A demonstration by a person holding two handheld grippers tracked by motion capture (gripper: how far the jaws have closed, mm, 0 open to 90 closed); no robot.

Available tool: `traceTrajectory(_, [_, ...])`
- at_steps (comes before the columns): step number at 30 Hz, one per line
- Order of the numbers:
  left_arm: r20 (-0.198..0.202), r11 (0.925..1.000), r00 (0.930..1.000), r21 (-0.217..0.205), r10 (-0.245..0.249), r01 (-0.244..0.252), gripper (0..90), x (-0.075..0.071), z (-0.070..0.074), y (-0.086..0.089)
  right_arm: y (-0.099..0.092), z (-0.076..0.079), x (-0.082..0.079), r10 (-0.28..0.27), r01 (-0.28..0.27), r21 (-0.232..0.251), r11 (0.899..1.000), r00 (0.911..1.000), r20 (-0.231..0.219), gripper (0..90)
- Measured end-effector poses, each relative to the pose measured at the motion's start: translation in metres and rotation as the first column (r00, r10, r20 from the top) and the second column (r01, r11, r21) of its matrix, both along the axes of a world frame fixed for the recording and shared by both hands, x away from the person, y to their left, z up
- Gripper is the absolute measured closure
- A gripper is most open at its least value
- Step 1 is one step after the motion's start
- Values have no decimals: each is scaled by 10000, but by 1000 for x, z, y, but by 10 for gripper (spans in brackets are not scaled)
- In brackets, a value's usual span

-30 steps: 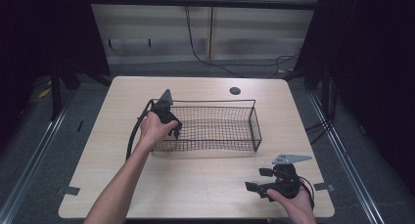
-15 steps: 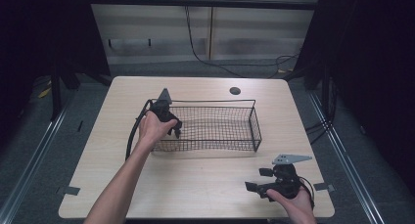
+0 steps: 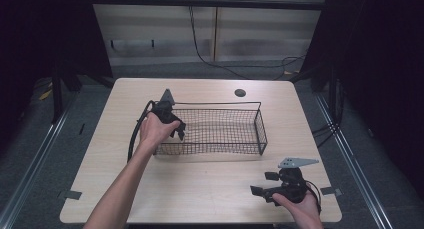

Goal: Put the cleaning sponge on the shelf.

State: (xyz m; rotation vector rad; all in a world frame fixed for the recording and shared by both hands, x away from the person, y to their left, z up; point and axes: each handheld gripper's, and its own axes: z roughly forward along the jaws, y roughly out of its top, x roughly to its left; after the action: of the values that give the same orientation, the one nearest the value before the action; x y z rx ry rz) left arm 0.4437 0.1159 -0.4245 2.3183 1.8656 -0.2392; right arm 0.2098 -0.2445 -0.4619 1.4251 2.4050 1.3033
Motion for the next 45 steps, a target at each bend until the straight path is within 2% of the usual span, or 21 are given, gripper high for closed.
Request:
traceTrajectory(10, [287, 9973, 9989, -629, -359, 377, 184, -2, 13, 10, 0, 0, 1, 36, -36, -47, 10000, 10000, 3, 151])
traceTrajectory(12, [351, 9924, 9958, -872, -843, 870, 184, -3, 17, 13, 1, 0, 1, 37, -37, -33, 10000, 10000, 11, 151])
traceTrajectory(16, [743, 9807, 9895, -1425, -1240, 1336, 182, -7, 24, 16, 1, 0, 1, 41, -41, -55, 10000, 10000, 11, 151])
traceTrajectory(21, [1272, 9580, 9771, -2106, -1708, 1948, 180, -11, 32, 20, 1, 0, 0, 40, -40, -62, 10000, 10000, 28, 151])
traceTrajectory(23, [1448, 9368, 9662, -2505, -2133, 2443, 180, -13, 34, 22, 0, 0, 0, 26, -26, -55, 10000, 10000, 32, 151])
traceTrajectory(25, [1596, 9265, 9590, -2622, -2342, 2699, 179, -15, 37, 23, 0, 0, 0, 31, -31, -53, 10000, 10000, 30, 151])
traceTrajectory(26, [1784, 9171, 9509, -2688, -2530, 2945, 179, -16, 38, 24, 0, 0, 0, 28, -28, -56, 10000, 10000, 31, 151])
traceTrajectory(27, [1953, 9031, 9456, -2973, -2601, 3099, 180, -18, 40, 25, 1, 0, 0, 22, -22, -61, 10000, 10000, 3, 151])
traceTrajectory(28, [2024, 8980, 9420, -3020, -2677, 3201, 180, -19, 42, 25, 1, 0, 1, 27, -27, -67, 10000, 10000, 8, 151])
traceTrajectory(30, [2230, 8948, 9362, -2998, -2715, 3309, 211, -22, 45, 27, 1, 0, 0, 21, -21, -74, 10000, 10000, 11, 151])
traceTrajectory(31, [2317, 8990, 9329, -2814, -2758, 3356, 218, -24, 46, 27, 1, 0, 0, 20, -20, -74, 10000, 10000, 25, 151])
traceTrajectory(32, [2351, 8965, 9286, -2755, -2871, 3470, 219, -26, 47, 27, 0, 0, 0, -15, 15, -36, 10000, 10000, 5, 151])
traceTrajectory(33, [2414, 8944, 9284, -2837, -2824, 3458, 219, -28, 47, 26, 0, 0, 0, -22, 23, -38, 10000, 10000, 7, 151])
traceTrajectory(34, [2488, 8873, 9209, -2817, -3001, 3653, 219, -29, 48, 28, 0, 0, 0, -41, 41, -39, 10000, 10000, 0, 151])
traceTrajectory(35, [2639, 8865, 9199, -2882, -2900, 3621, 218, -31, 50, 29, 0, 0, 0, -44, 44, -28, 10000, 10000, -3, 151])
traceTrajectory(36, [2792, 8826, 9128, -2837, -2980, 3749, 218, -33, 52, 30, 0, 0, 0, -47, 46, -36, 10000, 10000, -8, 151])
traceTrajectory(39, [3069, 8651, 8997, -3011, -3104, 4012, 218, -37, 55, 36, 0, 0, 0, -50, 50, -43, 10000, 10000, -9, 151])
traceTrajectory(40, [3092, 8567, 8915, -2974, -3312, 4215, 218, -38, 56, 38, 0, 0, 0, -57, 57, -45, 10000, 10000, -14, 151])
traceTrajectory(42, [3231, 8398, 8829, -3178, -3407, 4403, 218, -42, 58, 42, 0, 0, 0, -77, 77, -37, 10000, 10000, -12, 151])
traceTrajectory(44, [3450, 8342, 8750, -3192, -3395, 4496, 217, -46, 60, 48, 0, 0, 0, -94, 94, -37, 9999, 10000, -16, 151])
traceTrajectory(45, [3499, 8356, 8766, -3234, -3304, 4441, 217, -48, 60, 49, 0, 0, 0, -96, 95, -39, 9999, 10000, -13, 151])
